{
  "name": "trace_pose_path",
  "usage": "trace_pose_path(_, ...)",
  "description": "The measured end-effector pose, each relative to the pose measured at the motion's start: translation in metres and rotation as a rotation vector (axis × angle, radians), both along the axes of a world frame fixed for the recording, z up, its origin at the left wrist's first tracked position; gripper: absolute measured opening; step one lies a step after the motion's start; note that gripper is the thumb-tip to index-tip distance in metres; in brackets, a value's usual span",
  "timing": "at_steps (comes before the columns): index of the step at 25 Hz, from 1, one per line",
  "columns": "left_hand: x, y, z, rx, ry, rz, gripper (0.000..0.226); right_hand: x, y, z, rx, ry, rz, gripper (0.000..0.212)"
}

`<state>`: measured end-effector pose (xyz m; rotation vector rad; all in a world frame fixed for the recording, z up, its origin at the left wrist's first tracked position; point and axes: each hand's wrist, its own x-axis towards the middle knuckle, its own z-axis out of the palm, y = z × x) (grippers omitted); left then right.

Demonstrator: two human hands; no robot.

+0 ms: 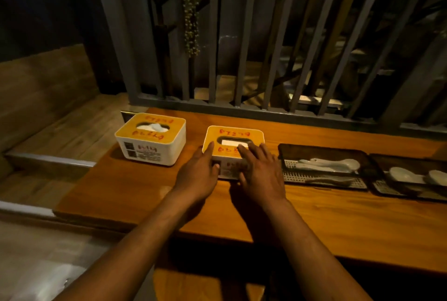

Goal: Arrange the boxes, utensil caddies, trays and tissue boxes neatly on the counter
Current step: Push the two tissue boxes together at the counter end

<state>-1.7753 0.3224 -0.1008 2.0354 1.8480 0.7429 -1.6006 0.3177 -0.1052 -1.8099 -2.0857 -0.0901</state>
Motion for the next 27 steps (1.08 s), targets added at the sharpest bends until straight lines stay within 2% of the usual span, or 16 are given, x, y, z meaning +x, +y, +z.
trace_pose_path(4, 0.024, -0.002, -0.003, 0.024, -0.011, -0.078, 0.069, 0.017, -0.012, -0.001, -0.019, -0.013, -0.108, 0.077)
trace_pose_path(10, 0.042, -0.002, -0.002, 0.005, 0.016, -0.064, 0.073, 0.039, -0.013, 0.004, -0.073, 0.016, -0.068, 0.08)
trace_pose_path(16, 0.025, -0.014, 0.011, -0.039, -0.03, -0.157, 0.069, 0.044, -0.013, 0.006, -0.098, 0.075, -0.04, 0.082)
trace_pose_path(18, 0.004, -0.027, 0.015, 0.048, -0.027, -0.11, 0.059, 0.036, -0.015, 0.009, -0.088, 0.128, -0.052, 0.079)
trace_pose_path(22, -0.063, -0.034, 0.026, 0.172, 0.013, 0.065, 0.047, -0.014, -0.016, 0.028, 0.102, 0.309, 0.041, 0.063)
trace_pose_path(25, -0.127, -0.007, 0.034, 0.201, 0.074, 0.228, 0.051, -0.08, 0.0, 0.043, 0.08, 0.278, 0.189, 0.054)
trace_pose_path(27, -0.165, 0.014, 0.037, 0.138, 0.165, 0.28, 0.056, -0.127, 0.018, 0.047, 0.033, 0.231, 0.248, 0.052)
